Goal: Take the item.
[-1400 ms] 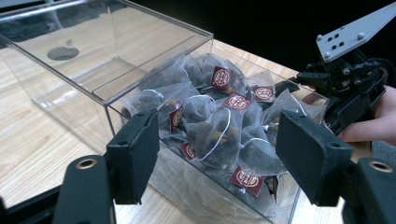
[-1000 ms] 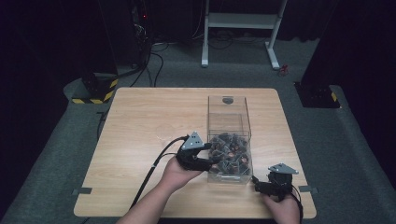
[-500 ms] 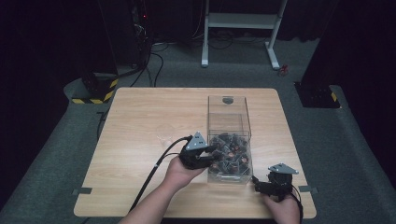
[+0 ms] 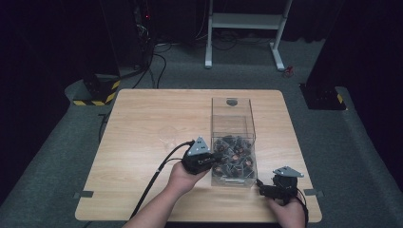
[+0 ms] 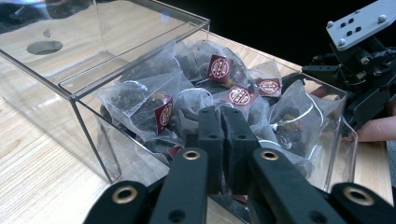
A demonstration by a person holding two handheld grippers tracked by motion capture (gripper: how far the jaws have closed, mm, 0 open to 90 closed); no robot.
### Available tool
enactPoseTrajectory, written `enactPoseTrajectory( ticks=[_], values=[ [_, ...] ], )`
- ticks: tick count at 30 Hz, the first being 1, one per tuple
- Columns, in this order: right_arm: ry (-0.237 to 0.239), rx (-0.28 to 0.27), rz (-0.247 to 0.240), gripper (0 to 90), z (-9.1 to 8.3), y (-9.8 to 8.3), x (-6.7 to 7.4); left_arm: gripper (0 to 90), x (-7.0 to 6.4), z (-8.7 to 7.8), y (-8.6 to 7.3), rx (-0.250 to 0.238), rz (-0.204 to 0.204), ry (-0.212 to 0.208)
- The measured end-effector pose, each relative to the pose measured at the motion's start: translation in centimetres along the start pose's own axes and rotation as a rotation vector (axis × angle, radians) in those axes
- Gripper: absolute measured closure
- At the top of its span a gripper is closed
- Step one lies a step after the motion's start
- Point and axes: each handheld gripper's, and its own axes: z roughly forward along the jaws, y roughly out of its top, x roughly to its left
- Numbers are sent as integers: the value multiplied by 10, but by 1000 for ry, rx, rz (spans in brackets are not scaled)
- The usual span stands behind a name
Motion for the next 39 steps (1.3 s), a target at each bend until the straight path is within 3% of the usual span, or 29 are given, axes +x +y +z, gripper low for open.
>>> enactPoseTrajectory(
  ticks=[18, 39],
  values=[
    [2, -1, -1, 76, 0, 0, 0, 899, -1, -5, 0, -29, 17, -14],
    [7, 4, -5, 76, 0, 0, 1, 900, 1, -12, 4, -72, -26, -51]
  ],
)
